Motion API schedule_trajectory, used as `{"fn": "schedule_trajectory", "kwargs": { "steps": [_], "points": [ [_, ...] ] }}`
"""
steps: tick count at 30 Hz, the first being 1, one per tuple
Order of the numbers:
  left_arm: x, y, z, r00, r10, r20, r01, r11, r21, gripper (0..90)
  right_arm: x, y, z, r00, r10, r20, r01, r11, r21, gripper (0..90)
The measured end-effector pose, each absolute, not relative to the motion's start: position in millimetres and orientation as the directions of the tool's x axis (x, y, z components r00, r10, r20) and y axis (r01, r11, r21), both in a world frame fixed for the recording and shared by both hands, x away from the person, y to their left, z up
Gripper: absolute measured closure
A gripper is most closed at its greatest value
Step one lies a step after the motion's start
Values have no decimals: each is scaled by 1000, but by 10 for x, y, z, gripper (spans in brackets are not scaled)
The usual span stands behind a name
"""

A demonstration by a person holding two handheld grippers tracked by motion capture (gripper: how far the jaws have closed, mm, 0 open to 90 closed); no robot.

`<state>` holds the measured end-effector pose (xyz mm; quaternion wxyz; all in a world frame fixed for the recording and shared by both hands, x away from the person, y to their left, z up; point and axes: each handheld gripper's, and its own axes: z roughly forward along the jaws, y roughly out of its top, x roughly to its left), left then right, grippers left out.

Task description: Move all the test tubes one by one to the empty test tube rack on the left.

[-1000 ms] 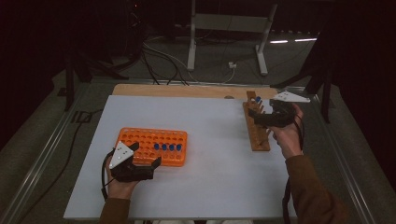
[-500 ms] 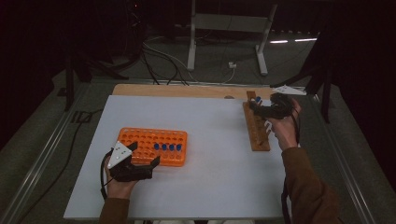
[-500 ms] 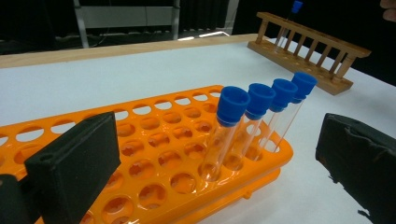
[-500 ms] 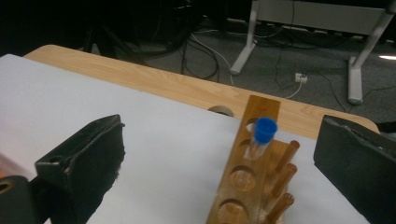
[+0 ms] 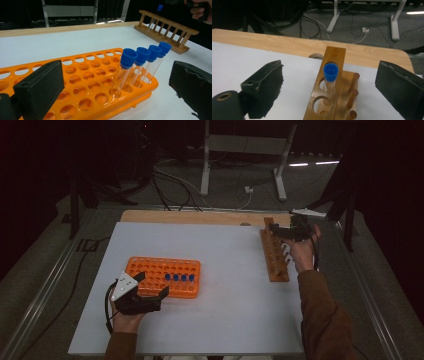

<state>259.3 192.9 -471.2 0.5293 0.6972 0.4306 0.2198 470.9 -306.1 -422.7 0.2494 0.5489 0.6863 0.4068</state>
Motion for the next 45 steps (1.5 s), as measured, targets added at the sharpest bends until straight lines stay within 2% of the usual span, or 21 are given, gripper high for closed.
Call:
{"fn": "schedule_trajectory", "kwargs": {
  "steps": [4, 6, 8, 20, 26, 45],
  "points": [
    [2589, 1929, -4712, 533, 832, -152, 368, -66, 928, 8, 4758, -3039, -4309, -252, 963, 92, 566, 69, 821, 203],
    [2588, 1929, -4714, 534, 831, -153, 369, -66, 927, 8, 4776, -3035, -4364, -239, 968, 74, 572, 79, 817, 371],
    [2589, 1932, -4718, 533, 831, -157, 370, -62, 927, 8, 4784, -3029, -4401, -236, 970, 59, 566, 88, 820, 474],
    [2581, 1964, -4718, 528, 833, -164, 370, -53, 927, 8, 4878, -2944, -4519, -245, 969, 32, 577, 120, 808, 699],
    [2578, 1967, -4718, 527, 834, -162, 370, -54, 928, 8, 4883, -2905, -4528, -260, 966, 2, 582, 155, 798, 763],
    [2580, 1944, -4722, 530, 833, -157, 370, -60, 927, 8, 4749, -2884, -4257, -249, 967, -48, 508, 173, 844, 770]
  ]
}}
